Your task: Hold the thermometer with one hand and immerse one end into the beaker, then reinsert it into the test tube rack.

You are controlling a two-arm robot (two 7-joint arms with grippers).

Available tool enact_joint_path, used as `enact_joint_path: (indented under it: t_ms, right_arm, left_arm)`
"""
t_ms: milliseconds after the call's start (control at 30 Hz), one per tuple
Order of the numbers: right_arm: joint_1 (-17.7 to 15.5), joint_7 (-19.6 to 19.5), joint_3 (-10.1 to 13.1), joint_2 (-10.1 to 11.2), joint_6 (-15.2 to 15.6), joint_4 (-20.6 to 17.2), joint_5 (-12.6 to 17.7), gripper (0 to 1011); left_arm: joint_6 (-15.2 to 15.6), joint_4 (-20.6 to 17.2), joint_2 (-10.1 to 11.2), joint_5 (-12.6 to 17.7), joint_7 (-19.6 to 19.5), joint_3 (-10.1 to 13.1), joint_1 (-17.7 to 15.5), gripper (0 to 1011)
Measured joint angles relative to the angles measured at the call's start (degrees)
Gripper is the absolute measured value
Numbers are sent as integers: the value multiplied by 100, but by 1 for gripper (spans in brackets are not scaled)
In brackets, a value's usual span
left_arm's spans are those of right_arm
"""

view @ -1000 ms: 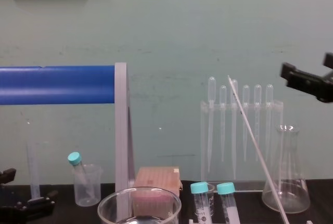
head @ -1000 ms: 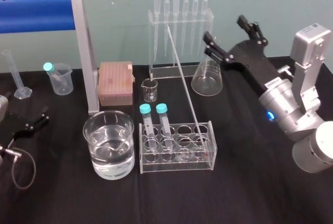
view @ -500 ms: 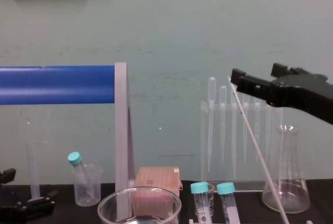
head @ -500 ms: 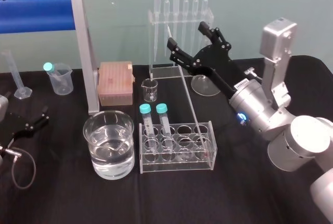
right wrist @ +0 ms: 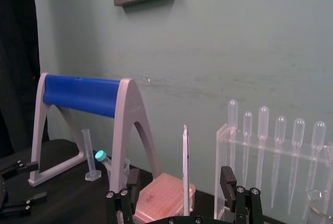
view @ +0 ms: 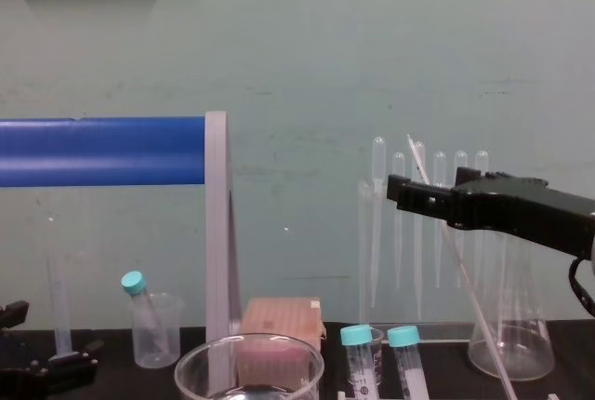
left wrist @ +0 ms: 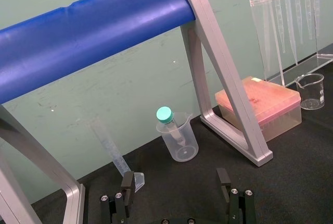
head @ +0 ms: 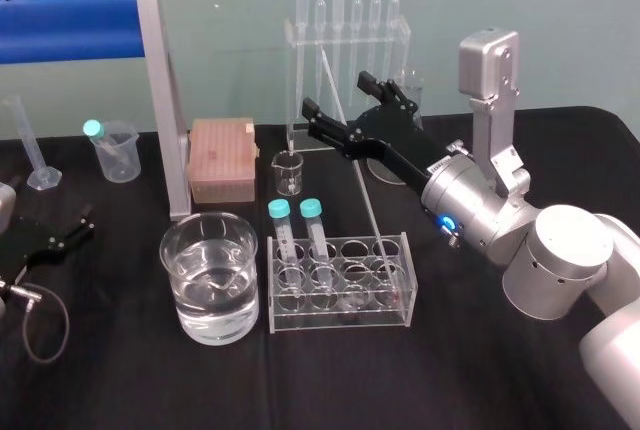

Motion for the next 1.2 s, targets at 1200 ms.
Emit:
enact_joint_path:
  t_ms: [1200]
  right_arm:
    - [156,312,316,-444,664,428,-213,1000]
  left_arm:
    - [0,0,0,0,0,0,0,1008]
